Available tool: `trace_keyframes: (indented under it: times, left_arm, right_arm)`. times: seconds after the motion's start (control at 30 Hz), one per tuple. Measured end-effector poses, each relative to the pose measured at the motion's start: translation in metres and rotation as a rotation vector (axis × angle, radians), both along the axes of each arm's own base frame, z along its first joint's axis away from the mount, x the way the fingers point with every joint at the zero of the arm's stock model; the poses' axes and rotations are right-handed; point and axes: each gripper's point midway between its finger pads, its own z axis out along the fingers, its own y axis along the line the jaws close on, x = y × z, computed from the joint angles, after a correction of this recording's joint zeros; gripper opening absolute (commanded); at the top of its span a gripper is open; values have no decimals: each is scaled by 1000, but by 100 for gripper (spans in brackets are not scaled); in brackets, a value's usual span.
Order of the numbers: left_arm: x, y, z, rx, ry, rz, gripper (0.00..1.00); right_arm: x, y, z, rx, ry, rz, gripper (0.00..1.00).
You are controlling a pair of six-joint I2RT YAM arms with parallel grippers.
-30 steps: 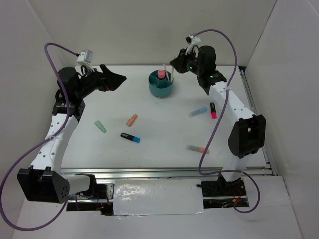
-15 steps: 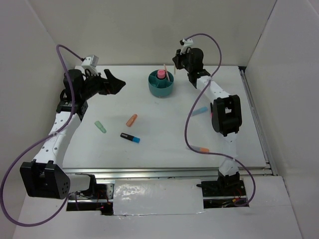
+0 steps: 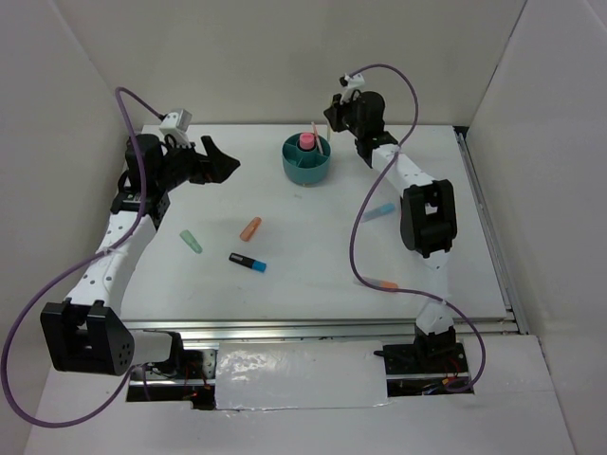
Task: Sort the stationery into containers
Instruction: Place the pen in the storage box.
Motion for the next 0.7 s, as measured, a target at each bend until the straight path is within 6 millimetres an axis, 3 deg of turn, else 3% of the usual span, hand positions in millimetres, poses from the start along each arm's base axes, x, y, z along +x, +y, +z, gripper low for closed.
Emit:
trace_keyframes:
  times: [0.23,0.37,0.57,0.7]
  left_arm:
    - [0,3,-4,15,1,3,99]
    - [-1,4,-8,18,18,8,99]
    - [-2,5,-14,26,40,13,99]
    - [-1,6,-17,42,42,15,99]
  right_arm:
    - [-3,11,-10,-1,17,27,1]
    - [-5,20,-20,-5,33,47,11]
    - [-7,26,-31,-16,51,58,32]
    - [-6,25,-31,-17,52,52,57]
